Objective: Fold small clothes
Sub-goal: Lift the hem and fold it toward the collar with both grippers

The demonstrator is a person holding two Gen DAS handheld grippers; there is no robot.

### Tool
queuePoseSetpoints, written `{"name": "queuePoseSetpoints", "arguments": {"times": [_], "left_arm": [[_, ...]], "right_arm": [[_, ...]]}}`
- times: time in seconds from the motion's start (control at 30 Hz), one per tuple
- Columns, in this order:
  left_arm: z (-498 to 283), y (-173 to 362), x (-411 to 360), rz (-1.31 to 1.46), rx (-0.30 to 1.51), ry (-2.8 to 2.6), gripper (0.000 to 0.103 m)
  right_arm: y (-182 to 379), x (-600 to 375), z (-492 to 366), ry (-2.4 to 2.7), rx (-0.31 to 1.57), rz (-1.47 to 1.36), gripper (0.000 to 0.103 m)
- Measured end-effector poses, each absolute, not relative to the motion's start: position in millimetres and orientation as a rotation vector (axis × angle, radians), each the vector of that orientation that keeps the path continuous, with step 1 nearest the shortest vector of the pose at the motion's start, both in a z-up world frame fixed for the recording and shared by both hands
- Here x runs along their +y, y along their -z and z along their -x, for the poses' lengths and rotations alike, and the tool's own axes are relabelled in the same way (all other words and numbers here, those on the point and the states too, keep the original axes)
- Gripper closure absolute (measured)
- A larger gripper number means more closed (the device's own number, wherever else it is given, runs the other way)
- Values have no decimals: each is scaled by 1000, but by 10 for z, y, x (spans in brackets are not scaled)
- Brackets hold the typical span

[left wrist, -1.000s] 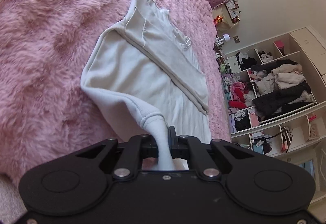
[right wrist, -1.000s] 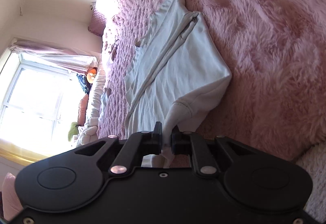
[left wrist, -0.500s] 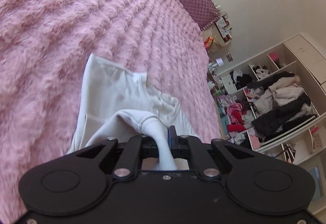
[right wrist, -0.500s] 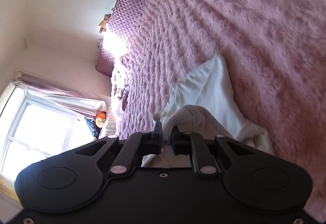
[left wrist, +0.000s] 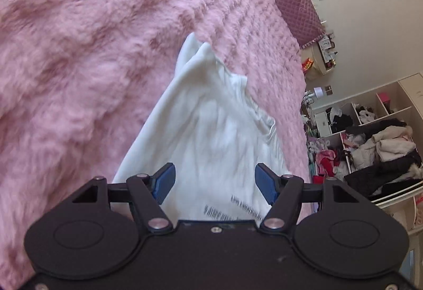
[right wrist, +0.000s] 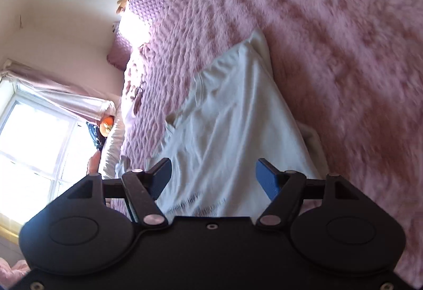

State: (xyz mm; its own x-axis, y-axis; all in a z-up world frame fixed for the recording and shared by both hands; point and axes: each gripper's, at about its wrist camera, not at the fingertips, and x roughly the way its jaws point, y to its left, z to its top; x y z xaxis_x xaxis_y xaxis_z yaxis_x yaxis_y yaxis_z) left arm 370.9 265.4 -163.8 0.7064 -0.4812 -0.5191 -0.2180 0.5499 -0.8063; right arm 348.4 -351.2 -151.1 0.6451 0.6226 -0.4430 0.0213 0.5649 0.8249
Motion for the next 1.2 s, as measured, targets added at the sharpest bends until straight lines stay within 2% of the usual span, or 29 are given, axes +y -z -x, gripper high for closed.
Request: {"name": "queuePoseSetpoints", "arguments": {"times": [0.17, 0.37, 0.53, 0.57, 0.6, 0.63, 0.67, 0.7, 1.0, 1.13, 1.2], "left_arm": [[-3360, 2028, 2648, 1064, 868, 94, 34], [-3541, 2215, 2581, 1135, 802, 62, 34], [-3734, 2305, 2496, 1197, 760, 2, 33], [-3752, 2309, 2474, 1204, 753, -12, 34], [-3770, 2293, 2465, 1205, 741, -19, 38], [-3765, 2272, 2457, 1198, 729, -32, 42], [-3774, 2250, 2445, 1184, 721, -39, 85], [-3813, 2229, 2432, 1163, 737, -53, 94], [-3673, 1889, 2405, 1186, 686, 47, 95], [-3323, 1967, 2313, 1150, 757, 82, 94], [-3222, 2132, 2259, 1077, 856, 78, 91]], "right_arm": [[1926, -3516, -3048, -298, 872, -974, 31], [2111, -3570, -3243, -223, 719, -1110, 31], [2166, -3485, -3415, -149, 689, -1188, 31], [2168, -3475, -3429, -142, 691, -1201, 42], [2160, -3474, -3443, -134, 694, -1207, 70], [2161, -3482, -3458, -117, 712, -1214, 84], [2165, -3499, -3471, -92, 733, -1218, 94], [2169, -3524, -3479, -75, 743, -1223, 95], [1604, -3611, -3176, -100, 647, -1153, 99], [1566, -3810, -2790, -128, 655, -1108, 99], [1690, -3909, -2671, -107, 702, -1063, 98]]}}
